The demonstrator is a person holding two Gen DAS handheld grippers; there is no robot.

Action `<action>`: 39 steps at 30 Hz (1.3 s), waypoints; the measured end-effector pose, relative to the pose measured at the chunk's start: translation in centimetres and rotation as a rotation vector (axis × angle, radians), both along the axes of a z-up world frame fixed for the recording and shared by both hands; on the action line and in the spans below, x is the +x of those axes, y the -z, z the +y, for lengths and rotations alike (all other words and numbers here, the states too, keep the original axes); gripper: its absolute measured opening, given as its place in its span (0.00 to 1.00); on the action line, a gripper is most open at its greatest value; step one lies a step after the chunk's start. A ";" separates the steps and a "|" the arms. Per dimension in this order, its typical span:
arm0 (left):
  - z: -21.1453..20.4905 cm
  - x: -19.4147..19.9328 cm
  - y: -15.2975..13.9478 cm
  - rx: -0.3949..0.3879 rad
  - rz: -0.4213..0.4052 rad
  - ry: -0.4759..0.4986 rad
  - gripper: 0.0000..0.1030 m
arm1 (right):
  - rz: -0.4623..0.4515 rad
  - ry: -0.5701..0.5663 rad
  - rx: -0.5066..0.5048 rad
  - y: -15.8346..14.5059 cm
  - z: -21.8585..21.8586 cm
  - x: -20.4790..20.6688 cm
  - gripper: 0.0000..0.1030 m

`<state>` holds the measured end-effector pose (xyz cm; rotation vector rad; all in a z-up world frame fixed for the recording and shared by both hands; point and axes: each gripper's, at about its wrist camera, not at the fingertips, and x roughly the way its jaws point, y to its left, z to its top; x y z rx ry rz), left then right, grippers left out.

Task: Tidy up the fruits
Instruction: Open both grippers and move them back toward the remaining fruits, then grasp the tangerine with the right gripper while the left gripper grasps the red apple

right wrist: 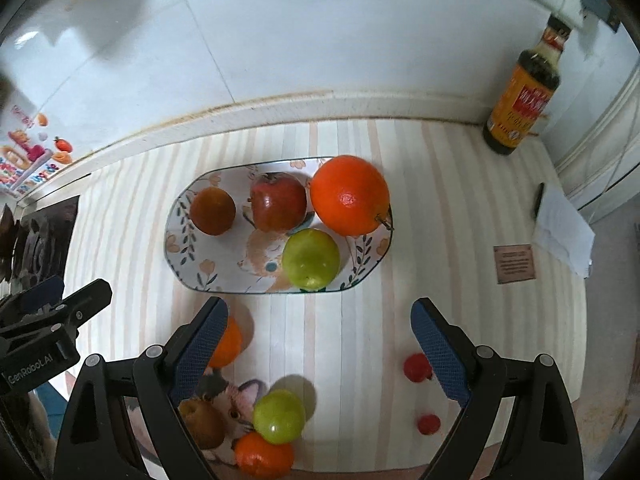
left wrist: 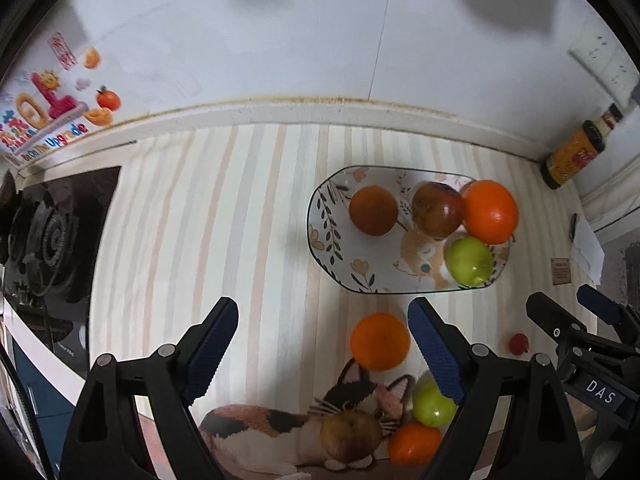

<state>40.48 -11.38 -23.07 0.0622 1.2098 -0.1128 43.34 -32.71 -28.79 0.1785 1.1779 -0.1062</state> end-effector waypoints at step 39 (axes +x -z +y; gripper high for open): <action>2.8 -8.8 8.3 0.018 0.256 -0.059 0.96 | 0.373 0.037 0.553 14.3 1.6 -10.2 0.92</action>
